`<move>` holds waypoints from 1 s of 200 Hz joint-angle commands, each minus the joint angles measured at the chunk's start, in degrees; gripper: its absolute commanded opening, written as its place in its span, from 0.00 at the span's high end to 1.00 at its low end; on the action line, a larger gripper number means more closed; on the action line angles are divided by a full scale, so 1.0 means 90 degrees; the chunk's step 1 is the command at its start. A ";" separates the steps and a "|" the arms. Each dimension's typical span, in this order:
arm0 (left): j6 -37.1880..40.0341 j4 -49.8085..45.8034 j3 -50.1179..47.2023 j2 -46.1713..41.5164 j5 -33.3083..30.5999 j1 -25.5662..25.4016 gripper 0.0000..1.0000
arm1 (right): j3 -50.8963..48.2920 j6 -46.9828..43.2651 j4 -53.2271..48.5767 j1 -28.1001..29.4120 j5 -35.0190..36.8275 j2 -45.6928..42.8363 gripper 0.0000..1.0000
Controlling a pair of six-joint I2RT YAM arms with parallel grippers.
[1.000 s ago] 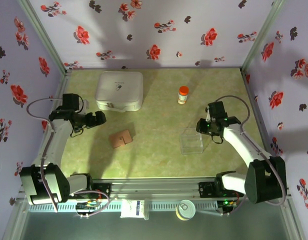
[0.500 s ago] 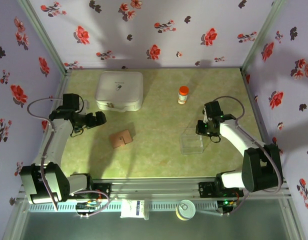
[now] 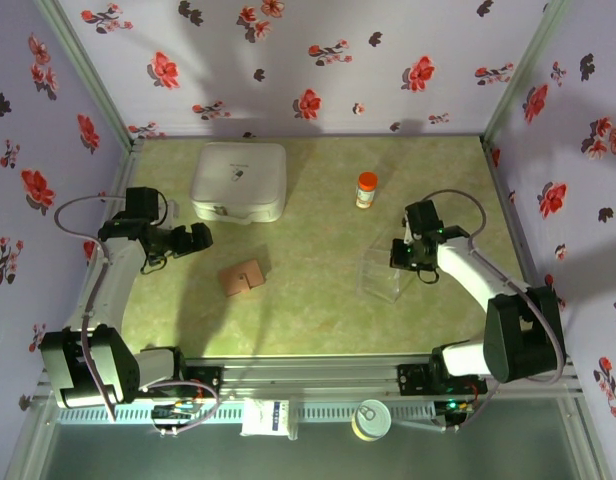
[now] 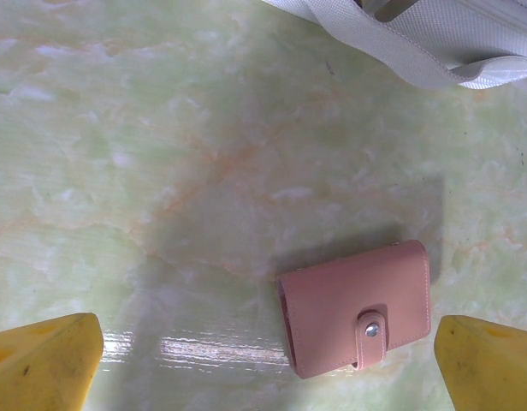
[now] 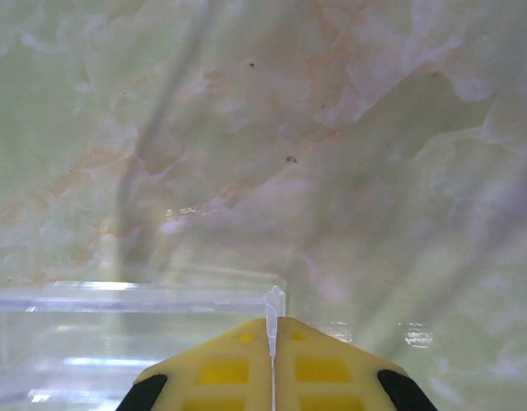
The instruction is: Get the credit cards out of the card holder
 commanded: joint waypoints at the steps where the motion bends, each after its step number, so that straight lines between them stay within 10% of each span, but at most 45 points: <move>1: 0.0099 -0.0167 0.0072 0.0043 0.0062 -0.0048 0.00 | 0.0397 0.0194 -0.0187 0.0149 0.0167 0.0080 0.95; 200: 0.0109 -0.0233 0.0097 0.0359 0.0212 -0.0088 0.00 | 0.5931 0.0718 -0.1728 0.1677 0.0959 0.4678 0.98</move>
